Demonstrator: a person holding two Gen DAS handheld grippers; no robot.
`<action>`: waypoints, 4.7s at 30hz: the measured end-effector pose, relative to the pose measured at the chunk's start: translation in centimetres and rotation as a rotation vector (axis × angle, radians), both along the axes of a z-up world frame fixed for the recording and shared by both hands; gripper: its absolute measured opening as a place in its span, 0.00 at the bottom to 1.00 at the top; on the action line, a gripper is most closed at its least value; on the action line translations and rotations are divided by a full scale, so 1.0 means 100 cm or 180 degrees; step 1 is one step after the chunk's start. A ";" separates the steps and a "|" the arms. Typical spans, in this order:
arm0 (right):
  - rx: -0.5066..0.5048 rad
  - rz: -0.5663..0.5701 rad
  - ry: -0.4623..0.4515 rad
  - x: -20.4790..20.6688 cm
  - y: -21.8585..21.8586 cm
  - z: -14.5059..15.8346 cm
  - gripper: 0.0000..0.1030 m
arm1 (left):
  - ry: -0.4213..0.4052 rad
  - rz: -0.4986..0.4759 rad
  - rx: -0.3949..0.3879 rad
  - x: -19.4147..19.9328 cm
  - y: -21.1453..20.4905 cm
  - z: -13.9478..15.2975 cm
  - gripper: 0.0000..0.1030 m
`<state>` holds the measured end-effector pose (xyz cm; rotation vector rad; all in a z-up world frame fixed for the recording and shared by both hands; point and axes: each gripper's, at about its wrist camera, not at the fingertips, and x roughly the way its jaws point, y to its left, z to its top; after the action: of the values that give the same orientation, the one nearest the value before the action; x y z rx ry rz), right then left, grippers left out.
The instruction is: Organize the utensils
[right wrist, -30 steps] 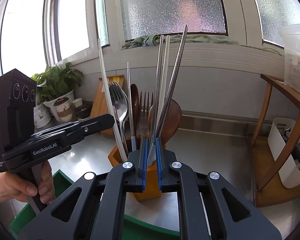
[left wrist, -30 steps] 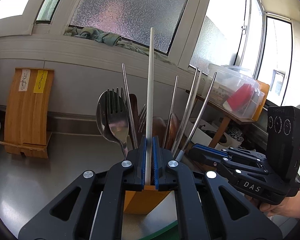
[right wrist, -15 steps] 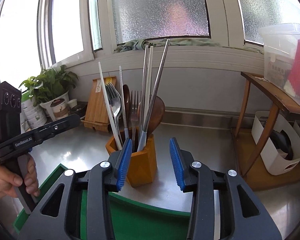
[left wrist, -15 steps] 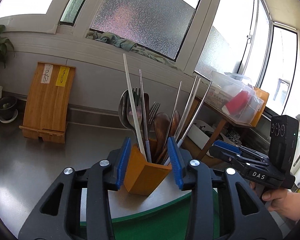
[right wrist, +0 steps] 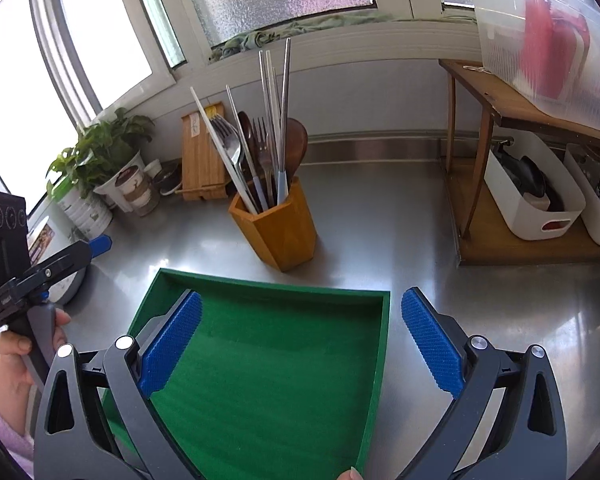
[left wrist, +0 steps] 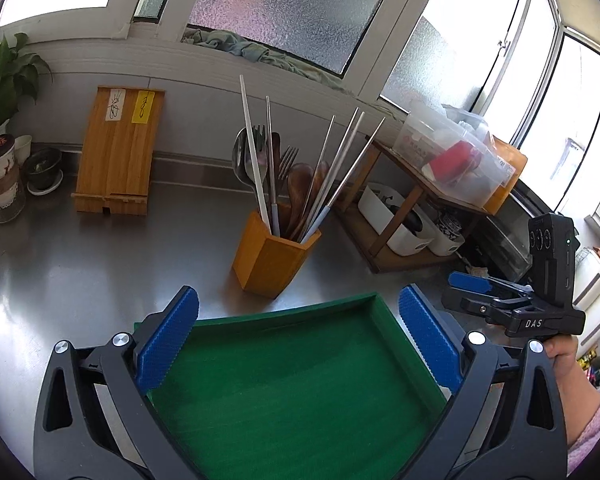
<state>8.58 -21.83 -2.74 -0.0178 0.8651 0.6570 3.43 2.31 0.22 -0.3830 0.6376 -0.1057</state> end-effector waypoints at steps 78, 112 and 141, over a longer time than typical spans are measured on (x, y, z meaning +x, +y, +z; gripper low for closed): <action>-0.0539 0.0045 0.0148 -0.067 0.018 0.005 0.97 | 0.0683 0.0322 0.0625 -0.046 -0.030 0.010 0.92; -0.0485 0.0044 0.0180 -0.058 0.014 0.005 0.97 | 0.0702 0.0349 0.0698 -0.037 -0.034 0.011 0.92; -0.0445 0.0043 0.0188 -0.054 0.013 0.003 0.97 | 0.0647 0.0547 0.0734 -0.036 -0.032 0.017 0.92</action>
<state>3.14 -20.53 -2.42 -0.1306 0.9676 0.6111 -0.21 -0.87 1.89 -0.2252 0.8053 0.1717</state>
